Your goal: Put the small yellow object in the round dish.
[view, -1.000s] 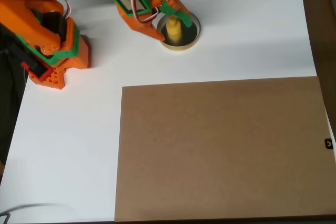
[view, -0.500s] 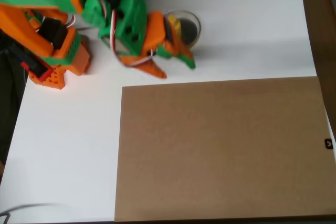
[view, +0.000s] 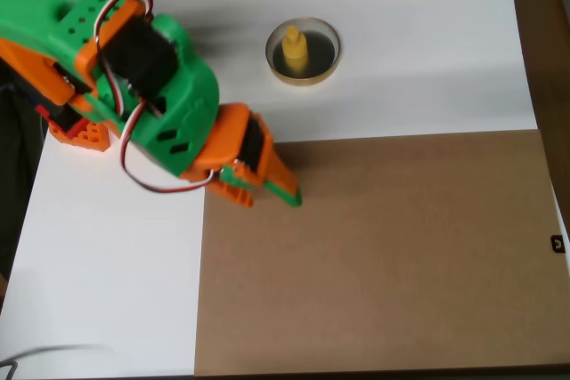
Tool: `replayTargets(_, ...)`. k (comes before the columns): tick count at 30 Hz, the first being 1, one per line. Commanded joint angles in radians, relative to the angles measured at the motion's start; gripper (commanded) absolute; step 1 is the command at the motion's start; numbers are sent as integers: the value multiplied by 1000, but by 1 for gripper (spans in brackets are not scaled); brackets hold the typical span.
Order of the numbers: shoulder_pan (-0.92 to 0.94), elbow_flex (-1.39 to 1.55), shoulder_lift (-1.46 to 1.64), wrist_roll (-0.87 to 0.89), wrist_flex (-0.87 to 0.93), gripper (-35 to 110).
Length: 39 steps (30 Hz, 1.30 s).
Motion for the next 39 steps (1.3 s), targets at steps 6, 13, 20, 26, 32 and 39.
replayTargets(6, 229, 2, 8, 48, -92, 18)
replayTargets(13, 411, 5, 8, 86, -160, 18)
replayTargets(20, 578, 40, 41, 133, -239, 18)
replayTargets(26, 678, 89, 71, 216, -311, 17)
replayTargets(32, 718, 169, 140, 305, -365, 17)
replayTargets(39, 775, 199, 140, 402, -393, 15)
